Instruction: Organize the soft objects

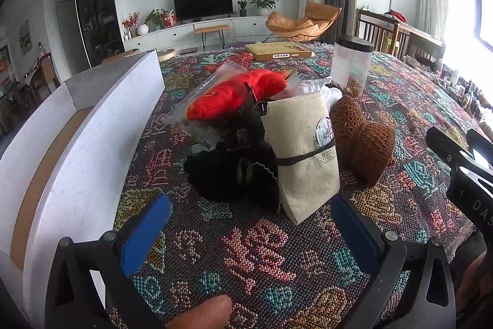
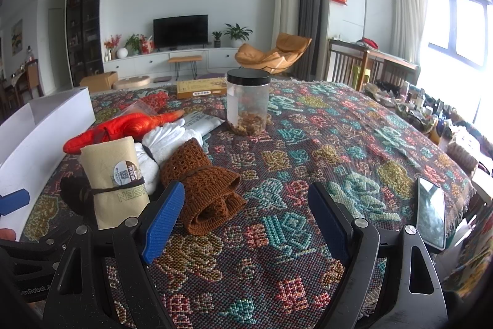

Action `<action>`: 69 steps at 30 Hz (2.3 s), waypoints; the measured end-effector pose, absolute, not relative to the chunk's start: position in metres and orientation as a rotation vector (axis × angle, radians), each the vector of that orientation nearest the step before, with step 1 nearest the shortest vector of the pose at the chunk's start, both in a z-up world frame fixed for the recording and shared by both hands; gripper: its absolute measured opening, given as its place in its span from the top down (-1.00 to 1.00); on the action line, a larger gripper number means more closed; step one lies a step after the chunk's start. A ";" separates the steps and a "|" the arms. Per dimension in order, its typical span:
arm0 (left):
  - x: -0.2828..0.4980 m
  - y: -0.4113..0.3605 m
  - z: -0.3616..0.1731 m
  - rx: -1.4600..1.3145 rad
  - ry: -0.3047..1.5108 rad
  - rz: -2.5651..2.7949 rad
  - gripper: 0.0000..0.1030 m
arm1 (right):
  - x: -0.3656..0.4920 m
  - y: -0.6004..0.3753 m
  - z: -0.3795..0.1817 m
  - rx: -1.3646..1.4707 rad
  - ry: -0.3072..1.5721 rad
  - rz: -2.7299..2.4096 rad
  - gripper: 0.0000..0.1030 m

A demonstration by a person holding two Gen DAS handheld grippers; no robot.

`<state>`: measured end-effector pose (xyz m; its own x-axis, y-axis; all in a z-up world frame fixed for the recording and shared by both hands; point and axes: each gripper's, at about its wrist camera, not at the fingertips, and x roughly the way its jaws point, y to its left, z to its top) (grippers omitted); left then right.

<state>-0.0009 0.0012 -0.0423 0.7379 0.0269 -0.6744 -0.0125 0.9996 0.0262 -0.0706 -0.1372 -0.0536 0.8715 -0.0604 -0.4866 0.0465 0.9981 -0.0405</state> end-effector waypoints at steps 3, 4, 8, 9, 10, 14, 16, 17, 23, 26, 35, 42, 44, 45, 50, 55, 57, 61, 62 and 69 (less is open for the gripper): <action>-0.001 0.001 -0.043 0.021 0.744 0.022 -1.00 | -0.070 -0.137 -0.054 -0.027 0.510 -0.056 -0.65; -0.001 0.001 -0.043 0.021 0.745 0.021 -1.00 | -0.070 -0.137 -0.054 -0.028 0.510 -0.056 -0.65; -0.002 0.000 -0.044 0.024 0.749 0.021 -1.00 | -0.071 -0.137 -0.053 -0.029 0.510 -0.056 -0.65; -0.001 0.000 -0.045 0.024 0.750 0.022 -1.00 | -0.070 -0.137 -0.054 -0.029 0.511 -0.056 -0.65; -0.001 0.000 -0.045 0.024 0.752 0.022 -1.00 | -0.070 -0.137 -0.054 -0.029 0.510 -0.056 -0.65; -0.001 0.001 -0.046 0.025 0.756 0.023 -1.00 | -0.070 -0.137 -0.054 -0.029 0.511 -0.056 -0.65; -0.001 0.001 -0.046 0.025 0.756 0.023 -1.00 | -0.070 -0.137 -0.054 -0.029 0.511 -0.056 -0.65; -0.001 0.001 -0.046 0.026 0.756 0.023 -1.00 | -0.070 -0.137 -0.053 -0.029 0.511 -0.056 -0.65; 0.000 0.001 -0.046 0.024 0.757 0.023 -1.00 | -0.070 -0.137 -0.053 -0.030 0.511 -0.056 -0.65; 0.000 0.001 -0.046 0.024 0.758 0.024 -1.00 | -0.070 -0.137 -0.054 -0.029 0.512 -0.056 -0.65; 0.000 0.002 -0.047 0.024 0.759 0.024 -1.00 | -0.070 -0.137 -0.054 -0.031 0.512 -0.055 -0.65; 0.000 0.003 -0.048 0.023 0.760 0.025 -1.00 | -0.069 -0.137 -0.054 -0.031 0.513 -0.055 -0.65; -0.001 0.004 -0.049 0.023 0.762 0.026 -1.00 | -0.070 -0.137 -0.053 -0.031 0.513 -0.056 -0.65; -0.001 0.005 -0.050 0.022 0.763 0.027 -1.00 | -0.070 -0.137 -0.054 -0.031 0.513 -0.056 -0.65; -0.001 0.007 -0.051 0.022 0.764 0.028 -1.00 | -0.069 -0.137 -0.054 -0.031 0.513 -0.055 -0.65; -0.001 0.009 -0.052 0.022 0.764 0.029 -1.00 | -0.069 -0.137 -0.054 -0.032 0.513 -0.055 -0.65; -0.001 0.008 -0.052 0.022 0.764 0.029 -1.00 | -0.069 -0.137 -0.053 -0.032 0.513 -0.055 -0.65; -0.001 0.009 -0.052 0.023 0.764 0.029 -1.00 | -0.069 -0.137 -0.053 -0.032 0.513 -0.055 -0.65; -0.001 0.009 -0.052 0.023 0.764 0.029 -1.00 | -0.069 -0.137 -0.053 -0.032 0.513 -0.055 -0.65; 0.000 0.010 -0.053 0.024 0.767 0.032 -1.00 | -0.069 -0.137 -0.053 -0.031 0.514 -0.055 -0.65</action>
<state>-0.0002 0.0105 -0.0533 0.7195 0.0378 -0.6935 -0.0199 0.9992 0.0337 -0.0687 -0.1369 -0.0533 0.8695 -0.0606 -0.4902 0.0448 0.9980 -0.0439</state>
